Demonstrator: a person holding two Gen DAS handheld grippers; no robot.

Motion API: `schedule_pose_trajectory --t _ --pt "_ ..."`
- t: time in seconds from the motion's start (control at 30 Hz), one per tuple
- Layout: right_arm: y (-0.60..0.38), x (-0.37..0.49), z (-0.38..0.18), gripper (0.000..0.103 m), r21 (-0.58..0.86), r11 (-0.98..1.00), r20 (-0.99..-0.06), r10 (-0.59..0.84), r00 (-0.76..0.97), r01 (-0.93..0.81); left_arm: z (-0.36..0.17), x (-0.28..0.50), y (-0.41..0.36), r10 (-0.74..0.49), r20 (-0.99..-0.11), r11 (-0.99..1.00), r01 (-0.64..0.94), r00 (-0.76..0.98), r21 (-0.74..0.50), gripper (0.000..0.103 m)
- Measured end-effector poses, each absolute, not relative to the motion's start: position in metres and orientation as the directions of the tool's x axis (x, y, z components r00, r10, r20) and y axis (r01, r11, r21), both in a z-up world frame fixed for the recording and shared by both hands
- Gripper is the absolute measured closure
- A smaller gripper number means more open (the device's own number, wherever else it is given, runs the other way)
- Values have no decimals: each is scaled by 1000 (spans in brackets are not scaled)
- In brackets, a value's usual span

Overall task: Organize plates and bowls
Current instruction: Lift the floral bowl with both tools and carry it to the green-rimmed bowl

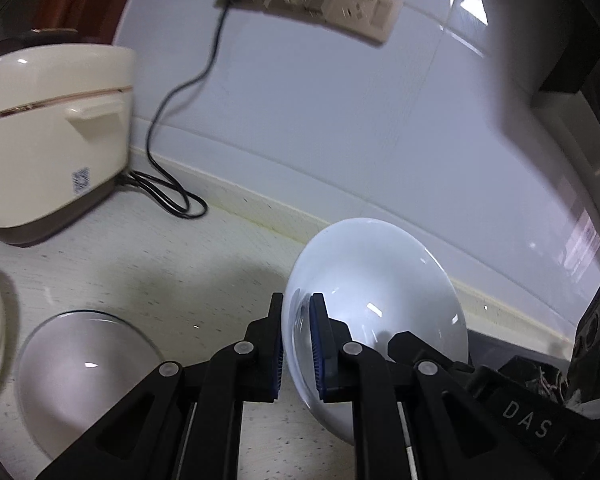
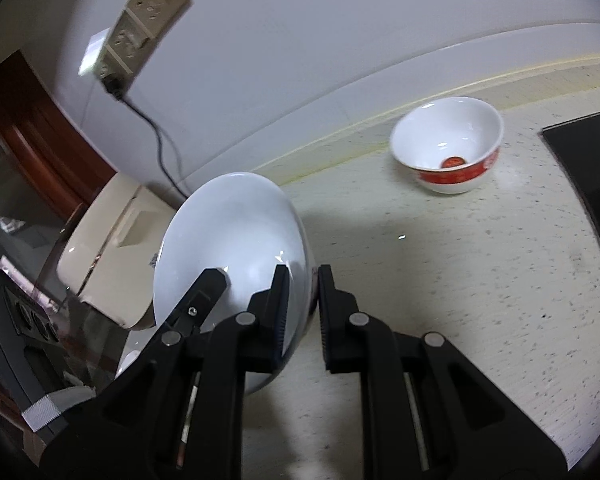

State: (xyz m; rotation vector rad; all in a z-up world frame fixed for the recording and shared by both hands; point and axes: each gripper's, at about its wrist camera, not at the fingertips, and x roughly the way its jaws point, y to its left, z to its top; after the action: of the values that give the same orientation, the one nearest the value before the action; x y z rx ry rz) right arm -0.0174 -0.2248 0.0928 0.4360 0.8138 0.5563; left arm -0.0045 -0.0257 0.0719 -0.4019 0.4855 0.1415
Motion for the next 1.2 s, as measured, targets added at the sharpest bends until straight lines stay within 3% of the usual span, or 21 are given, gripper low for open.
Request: schedule_pose_trajectory --t 0.63,1.2 --pt "-174 -47 93 86 560 707 -541 707 455 -433 83 -61 19 148 -403 859 -319 903 -400 91" --pt "-137 -69 86 86 519 678 -579 727 369 -520 69 -98 43 219 -422 831 -395 880 -391 91"
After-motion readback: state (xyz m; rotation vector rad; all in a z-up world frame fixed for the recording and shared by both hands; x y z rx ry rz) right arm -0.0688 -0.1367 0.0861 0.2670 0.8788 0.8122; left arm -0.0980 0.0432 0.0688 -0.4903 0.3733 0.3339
